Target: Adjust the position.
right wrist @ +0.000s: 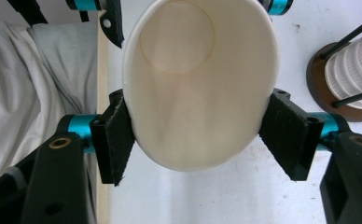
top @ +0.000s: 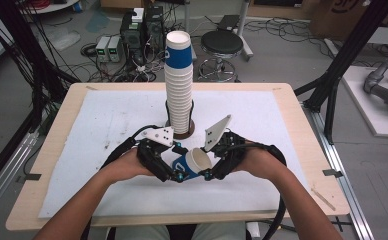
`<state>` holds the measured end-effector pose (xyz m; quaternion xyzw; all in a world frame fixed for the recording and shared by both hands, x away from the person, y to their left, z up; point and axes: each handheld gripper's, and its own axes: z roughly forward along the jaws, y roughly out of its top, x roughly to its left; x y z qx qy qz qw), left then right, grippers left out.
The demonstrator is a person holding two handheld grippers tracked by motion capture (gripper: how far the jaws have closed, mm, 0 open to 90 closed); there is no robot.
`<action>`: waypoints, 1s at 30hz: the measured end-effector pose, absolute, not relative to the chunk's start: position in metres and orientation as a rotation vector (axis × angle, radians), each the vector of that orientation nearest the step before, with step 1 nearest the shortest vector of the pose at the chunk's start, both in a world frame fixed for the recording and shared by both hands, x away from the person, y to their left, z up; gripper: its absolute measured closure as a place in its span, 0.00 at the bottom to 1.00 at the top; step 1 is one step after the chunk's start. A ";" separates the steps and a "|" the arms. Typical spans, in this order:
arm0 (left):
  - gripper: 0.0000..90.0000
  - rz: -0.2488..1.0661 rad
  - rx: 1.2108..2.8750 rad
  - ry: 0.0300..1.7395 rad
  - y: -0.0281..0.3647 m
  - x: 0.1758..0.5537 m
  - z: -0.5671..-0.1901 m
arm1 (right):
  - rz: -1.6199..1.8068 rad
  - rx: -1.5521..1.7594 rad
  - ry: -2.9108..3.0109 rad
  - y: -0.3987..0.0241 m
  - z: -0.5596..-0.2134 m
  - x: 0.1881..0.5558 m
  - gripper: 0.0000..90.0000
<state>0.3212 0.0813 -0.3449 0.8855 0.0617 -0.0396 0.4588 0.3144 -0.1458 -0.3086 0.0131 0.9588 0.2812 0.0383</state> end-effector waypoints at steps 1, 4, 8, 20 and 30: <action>0.25 -0.103 2.194 0.149 0.081 0.322 -0.345 | 0.849 0.028 2.940 -0.145 -0.308 0.315 0.35; 0.26 -0.110 2.217 0.149 0.078 0.322 -0.347 | 0.819 0.023 2.953 -0.142 -0.309 0.314 0.35; 0.29 -0.125 2.238 0.152 0.075 0.323 -0.350 | 0.753 0.010 2.966 -0.138 -0.309 0.312 0.35; 0.35 -0.106 2.263 0.085 0.072 0.320 -0.353 | 0.698 -0.013 2.986 -0.134 -0.312 0.311 0.35; 0.34 -0.084 2.134 0.144 0.090 0.323 -0.356 | 0.982 0.124 2.914 -0.152 -0.305 0.315 0.24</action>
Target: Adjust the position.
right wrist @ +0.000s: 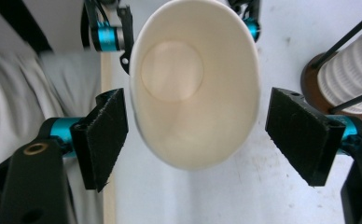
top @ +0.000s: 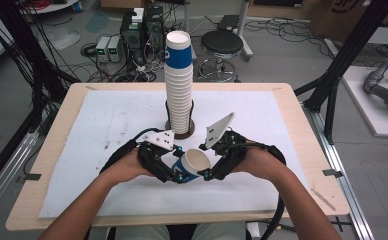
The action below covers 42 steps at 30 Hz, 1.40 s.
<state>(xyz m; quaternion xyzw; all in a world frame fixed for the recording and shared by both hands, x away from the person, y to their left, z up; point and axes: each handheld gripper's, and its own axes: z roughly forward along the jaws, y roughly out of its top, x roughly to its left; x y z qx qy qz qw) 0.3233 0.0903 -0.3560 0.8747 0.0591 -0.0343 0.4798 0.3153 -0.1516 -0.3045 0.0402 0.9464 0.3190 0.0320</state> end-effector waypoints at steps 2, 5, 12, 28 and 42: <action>0.34 -0.077 2.086 0.169 0.097 0.324 -0.357 | 1.069 0.180 2.893 -0.159 -0.303 0.317 0.24; 0.34 -0.065 2.029 0.204 0.107 0.324 -0.360 | 1.157 0.257 2.845 -0.168 -0.303 0.318 0.24; 0.33 0.017 1.900 0.275 0.131 0.323 -0.365 | 1.418 0.405 2.674 -0.195 -0.314 0.320 0.23; 0.33 0.177 1.716 0.376 0.169 0.321 -0.373 | 1.544 0.640 2.335 -0.241 -0.350 0.312 0.23; 0.33 0.284 1.627 0.404 0.184 0.322 -0.386 | 1.514 0.732 2.257 -0.262 -0.369 0.309 0.23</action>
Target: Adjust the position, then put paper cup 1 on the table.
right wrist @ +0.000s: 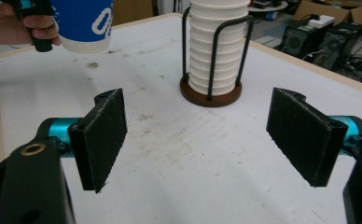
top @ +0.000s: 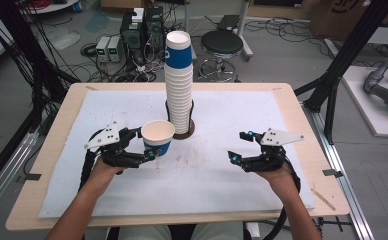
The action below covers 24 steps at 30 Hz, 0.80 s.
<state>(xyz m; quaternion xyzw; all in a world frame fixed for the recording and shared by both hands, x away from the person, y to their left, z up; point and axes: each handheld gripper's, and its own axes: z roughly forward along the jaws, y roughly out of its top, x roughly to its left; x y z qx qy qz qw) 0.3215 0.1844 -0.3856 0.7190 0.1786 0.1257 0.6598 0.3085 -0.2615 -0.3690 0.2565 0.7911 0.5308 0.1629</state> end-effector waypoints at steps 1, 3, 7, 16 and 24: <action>0.33 0.289 1.619 0.410 0.186 0.322 -0.387 | 1.512 0.739 2.247 -0.263 -0.370 0.308 0.23; 0.33 0.292 1.609 0.418 0.189 0.322 -0.388 | 1.514 0.753 2.230 -0.266 -0.371 0.308 0.23; 0.32 0.308 1.593 0.435 0.195 0.322 -0.391 | 1.503 0.776 2.206 -0.269 -0.376 0.308 0.23; 0.32 0.328 1.554 0.475 0.205 0.324 -0.394 | 1.489 0.780 2.207 -0.270 -0.380 0.303 0.23; 0.32 0.343 1.527 0.506 0.213 0.328 -0.396 | 1.497 0.799 2.190 -0.273 -0.384 0.301 0.23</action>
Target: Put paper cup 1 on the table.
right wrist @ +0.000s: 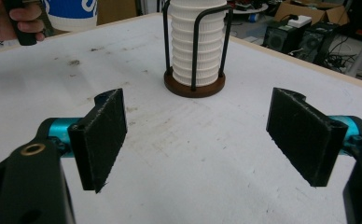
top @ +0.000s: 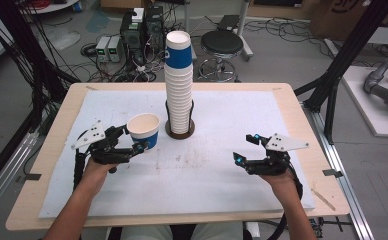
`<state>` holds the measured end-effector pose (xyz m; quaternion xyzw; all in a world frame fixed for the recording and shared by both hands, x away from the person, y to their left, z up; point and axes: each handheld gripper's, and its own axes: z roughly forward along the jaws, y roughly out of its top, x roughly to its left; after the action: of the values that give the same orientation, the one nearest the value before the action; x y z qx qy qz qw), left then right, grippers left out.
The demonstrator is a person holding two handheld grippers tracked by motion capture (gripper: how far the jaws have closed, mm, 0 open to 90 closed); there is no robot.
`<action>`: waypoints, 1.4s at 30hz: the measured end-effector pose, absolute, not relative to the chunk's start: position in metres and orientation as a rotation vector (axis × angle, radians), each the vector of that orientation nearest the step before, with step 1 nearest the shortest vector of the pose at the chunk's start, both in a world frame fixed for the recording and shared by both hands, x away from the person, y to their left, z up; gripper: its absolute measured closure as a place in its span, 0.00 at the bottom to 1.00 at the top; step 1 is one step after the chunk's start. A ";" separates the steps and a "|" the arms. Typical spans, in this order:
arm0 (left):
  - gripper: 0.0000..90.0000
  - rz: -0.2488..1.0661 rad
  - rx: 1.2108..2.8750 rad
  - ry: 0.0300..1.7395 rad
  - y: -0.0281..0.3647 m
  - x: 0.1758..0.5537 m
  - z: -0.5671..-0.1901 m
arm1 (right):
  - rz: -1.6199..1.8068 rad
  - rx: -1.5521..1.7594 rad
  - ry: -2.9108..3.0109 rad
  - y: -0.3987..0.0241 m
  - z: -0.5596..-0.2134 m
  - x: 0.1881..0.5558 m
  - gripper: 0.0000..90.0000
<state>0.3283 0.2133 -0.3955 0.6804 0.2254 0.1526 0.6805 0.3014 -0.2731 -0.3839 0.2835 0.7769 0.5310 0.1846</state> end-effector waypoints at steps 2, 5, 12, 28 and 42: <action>0.32 0.349 1.519 0.517 0.216 0.331 -0.397 | 1.496 0.803 2.186 -0.274 -0.386 0.301 0.23; 0.32 0.357 1.509 0.535 0.221 0.335 -0.399 | 1.498 0.814 2.186 -0.275 -0.389 0.301 0.23; 0.32 0.380 1.509 0.589 0.229 0.347 -0.407 | 1.493 0.819 2.184 -0.278 -0.392 0.298 0.23; 0.32 0.400 1.593 0.687 0.229 0.374 -0.435 | 1.499 0.811 2.179 -0.283 -0.393 0.294 0.23; 0.32 0.468 1.745 0.788 0.232 0.381 -0.446 | 1.501 0.807 2.196 -0.280 -0.394 0.294 0.23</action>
<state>0.3805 0.2324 -0.4463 0.7379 0.3332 0.1981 0.5525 0.2944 -0.2804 -0.3940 0.2857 0.7771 0.5312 0.1798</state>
